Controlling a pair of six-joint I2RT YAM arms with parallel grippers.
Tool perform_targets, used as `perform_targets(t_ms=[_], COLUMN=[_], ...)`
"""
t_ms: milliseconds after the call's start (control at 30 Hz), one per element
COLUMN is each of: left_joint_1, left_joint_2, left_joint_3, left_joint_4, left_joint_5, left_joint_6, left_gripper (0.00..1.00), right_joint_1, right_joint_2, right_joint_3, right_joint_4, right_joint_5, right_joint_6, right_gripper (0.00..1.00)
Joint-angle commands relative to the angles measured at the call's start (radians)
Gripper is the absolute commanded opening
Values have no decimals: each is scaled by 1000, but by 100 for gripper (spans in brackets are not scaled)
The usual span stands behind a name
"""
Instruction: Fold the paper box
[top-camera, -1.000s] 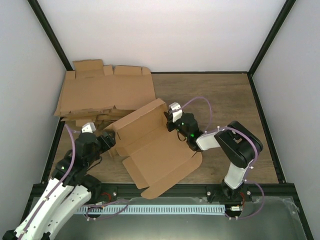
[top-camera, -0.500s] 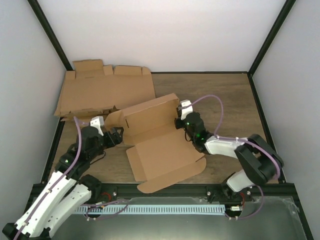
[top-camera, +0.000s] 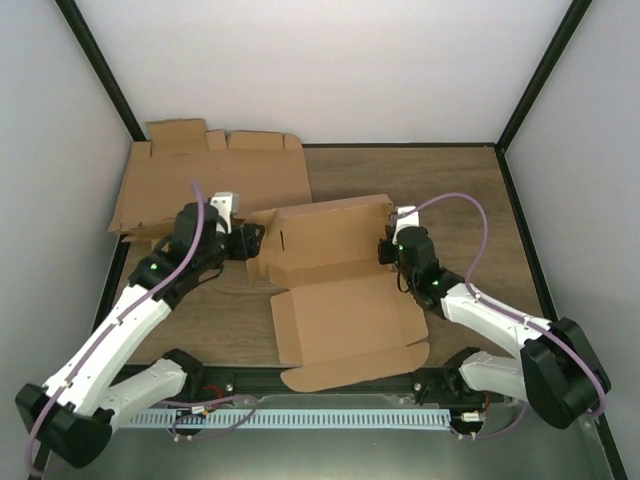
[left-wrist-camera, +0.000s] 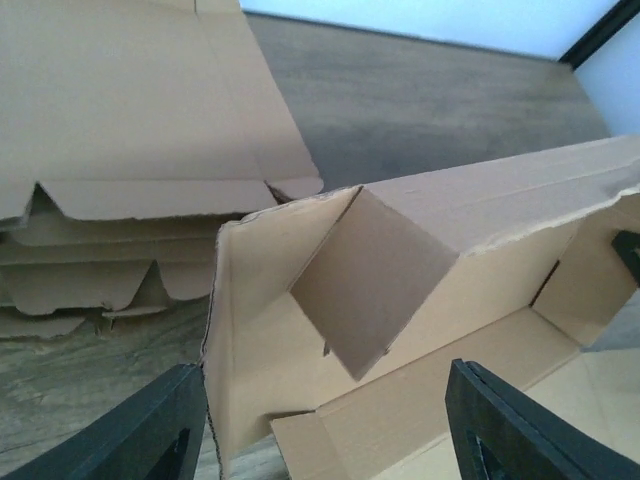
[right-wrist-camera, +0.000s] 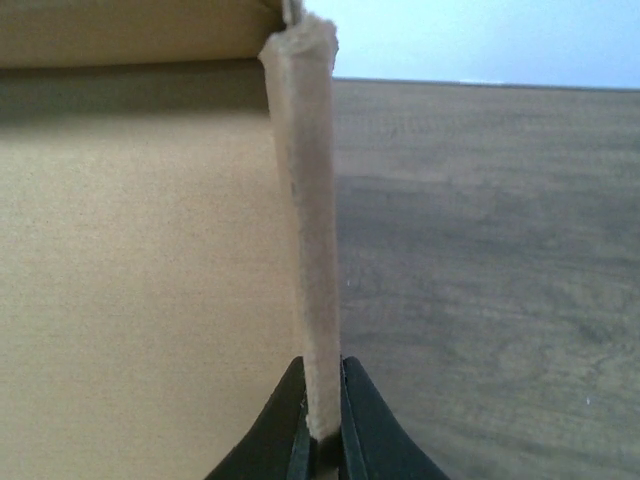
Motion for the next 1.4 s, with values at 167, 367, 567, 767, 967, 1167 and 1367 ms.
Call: perform_targets(t_ms=[167, 367, 567, 767, 967, 1167, 1367], left_joint_1=[51, 59, 240, 264, 265, 264, 264], left_joint_2=[133, 140, 156, 158, 226, 249, 260], left_joint_3=[35, 22, -57, -107, -170, -240, -236], left_joint_4=[-58, -77, -21, 40, 106, 235, 256], left_joint_5=[90, 107, 303, 370, 312, 229, 222], left_joint_6=[89, 83, 86, 105, 74, 45, 84], left_gripper=[54, 65, 65, 72, 67, 54, 34], right_joint_1=[-17, -29, -55, -67, -74, -79, -79], right_joint_2=[18, 88, 147, 178, 209, 247, 255], right_joint_3=[101, 156, 190, 208, 226, 236, 238], right_joint_4=[-249, -309, -330, -327, -329, -330, -336], right_joint_5=[-57, -82, -118, -141, -154, -172, -180], right_joint_6=[126, 140, 123, 111, 102, 100, 101], right_gripper=[1, 1, 1, 1, 1, 1, 1])
